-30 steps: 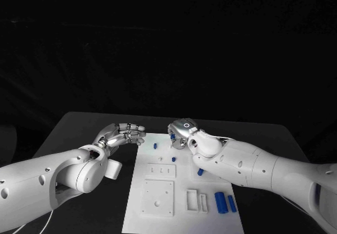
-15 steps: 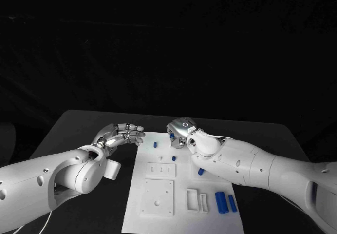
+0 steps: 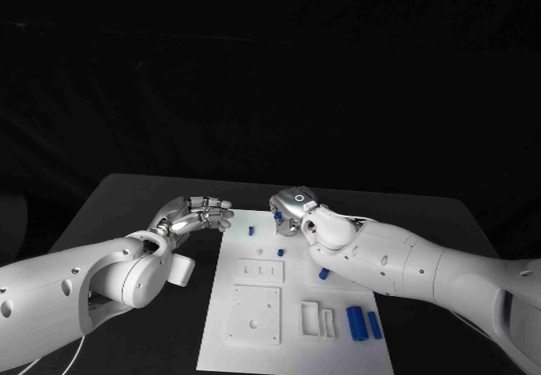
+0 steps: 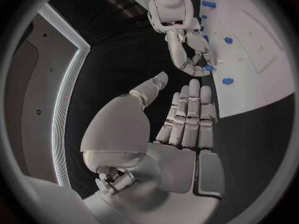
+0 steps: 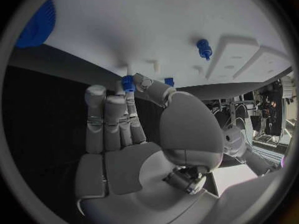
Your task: Assemble the parts on the task board
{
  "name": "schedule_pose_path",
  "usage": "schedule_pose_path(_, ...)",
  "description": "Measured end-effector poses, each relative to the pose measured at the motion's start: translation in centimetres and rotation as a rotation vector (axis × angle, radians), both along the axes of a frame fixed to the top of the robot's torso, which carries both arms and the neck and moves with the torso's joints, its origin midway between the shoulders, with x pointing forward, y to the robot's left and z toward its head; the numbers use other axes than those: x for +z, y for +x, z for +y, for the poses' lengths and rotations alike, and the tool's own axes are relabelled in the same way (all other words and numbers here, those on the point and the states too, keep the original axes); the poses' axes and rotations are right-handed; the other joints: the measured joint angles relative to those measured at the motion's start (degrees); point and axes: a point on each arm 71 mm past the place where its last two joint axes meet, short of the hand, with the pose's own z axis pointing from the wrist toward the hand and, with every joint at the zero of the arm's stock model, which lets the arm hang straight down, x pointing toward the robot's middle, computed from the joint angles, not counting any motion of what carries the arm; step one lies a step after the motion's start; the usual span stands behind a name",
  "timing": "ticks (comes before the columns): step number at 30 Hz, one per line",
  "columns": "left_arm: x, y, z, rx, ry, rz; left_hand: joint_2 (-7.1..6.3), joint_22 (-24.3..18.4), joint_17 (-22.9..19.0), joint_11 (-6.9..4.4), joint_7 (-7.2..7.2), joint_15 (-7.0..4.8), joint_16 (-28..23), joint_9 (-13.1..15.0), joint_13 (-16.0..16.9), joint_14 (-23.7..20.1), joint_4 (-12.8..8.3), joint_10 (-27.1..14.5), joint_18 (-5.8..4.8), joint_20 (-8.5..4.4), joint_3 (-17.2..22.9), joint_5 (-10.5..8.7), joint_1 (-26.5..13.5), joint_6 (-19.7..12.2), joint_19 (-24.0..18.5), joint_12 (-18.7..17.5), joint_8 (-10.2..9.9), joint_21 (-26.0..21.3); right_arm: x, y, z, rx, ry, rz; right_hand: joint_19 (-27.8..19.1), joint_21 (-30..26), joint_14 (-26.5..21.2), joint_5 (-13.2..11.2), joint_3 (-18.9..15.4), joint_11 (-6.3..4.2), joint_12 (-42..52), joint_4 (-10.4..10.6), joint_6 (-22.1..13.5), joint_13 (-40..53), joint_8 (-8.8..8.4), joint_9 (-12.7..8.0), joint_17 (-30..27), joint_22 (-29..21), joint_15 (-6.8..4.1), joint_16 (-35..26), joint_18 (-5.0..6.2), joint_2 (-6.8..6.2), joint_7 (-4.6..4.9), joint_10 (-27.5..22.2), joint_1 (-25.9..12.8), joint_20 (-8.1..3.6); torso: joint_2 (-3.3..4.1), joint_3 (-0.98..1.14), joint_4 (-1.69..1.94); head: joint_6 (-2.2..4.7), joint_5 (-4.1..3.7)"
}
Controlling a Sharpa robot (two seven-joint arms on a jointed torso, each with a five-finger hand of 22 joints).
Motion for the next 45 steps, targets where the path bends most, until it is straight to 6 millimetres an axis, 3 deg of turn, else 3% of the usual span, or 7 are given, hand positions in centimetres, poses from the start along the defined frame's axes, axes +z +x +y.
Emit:
schedule_pose_path(26,-0.02,0.08,0.10,0.003,0.001,0.000,0.00,-0.01,0.02,0.00,0.00,0.21,-0.22,-0.04,0.00,-0.21,-0.13,0.00,-0.04,0.00,0.13,0.00,0.00,0.00,0.00,0.00,0.00,0.00,0.13,-0.06,-0.17,-0.003,0.002,-0.002,0.01,0.00,-0.21,0.00,0.15,-0.03,-0.27,0.16,0.07,0.08,-0.08,0.04,-0.11,-0.02,-0.05,0.00,-0.01,-0.19,-0.18,0.18,0.24,0.01,0.20,-0.15,-0.12,0.04,0.08)
schedule_pose_path(28,-0.02,0.08,0.10,0.003,0.001,0.000,0.00,-0.01,0.04,0.00,0.00,0.21,-0.22,-0.04,0.00,-0.21,-0.13,0.00,-0.03,0.00,0.13,0.00,0.00,0.00,0.00,0.00,0.00,0.00,0.13,-0.04,-0.19,-0.004,0.003,-0.002,0.01,0.03,-0.21,0.00,0.14,0.00,-0.27,0.14,0.07,0.11,-0.15,0.06,-0.14,-0.02,-0.05,0.27,0.00,-0.63,-0.18,0.21,0.68,0.01,0.21,-0.18,-0.12,0.05,0.09)
schedule_pose_path(34,-0.02,0.09,0.12,0.004,0.002,0.000,0.00,-0.02,0.04,0.00,0.00,0.21,-0.22,-0.04,0.00,-0.21,-0.13,0.00,0.56,0.00,0.13,0.00,0.00,0.00,0.00,0.00,0.00,0.00,0.08,-0.03,-0.13,-0.003,0.006,-0.003,-0.02,0.32,-0.20,0.00,-0.85,0.01,-0.27,-0.84,-0.02,0.33,-0.16,0.32,-0.29,-0.02,-0.06,0.31,0.00,-0.68,-0.26,0.22,0.71,-0.02,0.24,-0.19,-0.12,0.05,0.09)
schedule_pose_path(45,-0.01,0.09,0.10,0.002,0.005,-0.003,0.00,-0.02,0.03,0.00,0.00,0.21,-0.22,-0.03,0.00,-0.21,-0.43,0.00,0.55,0.00,0.12,0.00,0.00,0.00,0.00,0.00,0.00,0.00,0.04,-0.05,-0.22,-0.006,0.013,-0.010,-0.21,0.58,-0.23,0.00,-1.37,-0.12,-0.27,-1.36,0.18,0.61,-0.17,0.33,-0.36,-0.03,-0.10,0.52,-0.05,-1.12,-0.06,0.37,0.65,-0.21,0.29,-0.22,-0.10,0.06,0.12)
